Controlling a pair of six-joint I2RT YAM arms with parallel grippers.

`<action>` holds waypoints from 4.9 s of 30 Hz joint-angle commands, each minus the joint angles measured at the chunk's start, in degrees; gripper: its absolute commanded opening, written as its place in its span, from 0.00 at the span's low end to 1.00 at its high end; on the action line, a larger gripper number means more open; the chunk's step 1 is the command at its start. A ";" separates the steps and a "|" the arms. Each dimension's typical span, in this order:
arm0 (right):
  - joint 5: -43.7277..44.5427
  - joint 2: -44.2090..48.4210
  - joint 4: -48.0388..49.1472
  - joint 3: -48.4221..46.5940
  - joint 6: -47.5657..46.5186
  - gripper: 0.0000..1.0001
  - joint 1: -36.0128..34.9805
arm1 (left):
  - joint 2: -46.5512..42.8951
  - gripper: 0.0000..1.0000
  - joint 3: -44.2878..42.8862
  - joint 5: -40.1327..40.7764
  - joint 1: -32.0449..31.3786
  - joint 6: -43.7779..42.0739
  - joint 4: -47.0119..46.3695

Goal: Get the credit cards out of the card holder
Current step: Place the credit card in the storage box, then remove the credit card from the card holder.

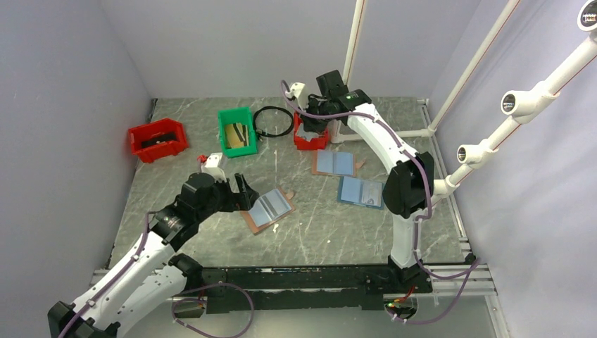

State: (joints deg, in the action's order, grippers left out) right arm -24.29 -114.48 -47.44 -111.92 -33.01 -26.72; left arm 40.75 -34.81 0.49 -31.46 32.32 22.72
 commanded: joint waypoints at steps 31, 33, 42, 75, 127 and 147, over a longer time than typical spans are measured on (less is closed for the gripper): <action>13.90 -7.63 7.99 -4.15 -5.51 0.00 -1.22 | -1.33 0.99 0.53 3.13 0.13 2.23 1.76; 13.92 -8.18 7.81 -4.54 -5.73 0.00 -1.26 | -1.30 1.00 0.53 3.19 0.09 2.19 1.73; 13.97 -10.10 6.94 -6.45 -6.09 0.01 -1.45 | -1.59 1.00 0.32 3.63 0.09 1.97 2.10; 22.26 -9.77 8.93 -8.71 -5.21 0.45 -2.57 | -1.99 0.99 1.79 2.98 0.11 5.57 -1.20; -19.90 20.57 26.82 45.96 21.54 0.57 -3.95 | -7.20 0.99 12.43 -1.26 0.09 34.31 -8.87; -19.17 7.40 33.92 43.75 43.30 0.36 -10.47 | 15.92 0.55 14.81 -7.66 0.12 33.35 -29.46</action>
State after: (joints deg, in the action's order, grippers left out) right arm -41.60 -103.48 -15.73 -65.91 5.28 -36.36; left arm 53.98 -20.16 -5.98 -31.46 66.98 -1.39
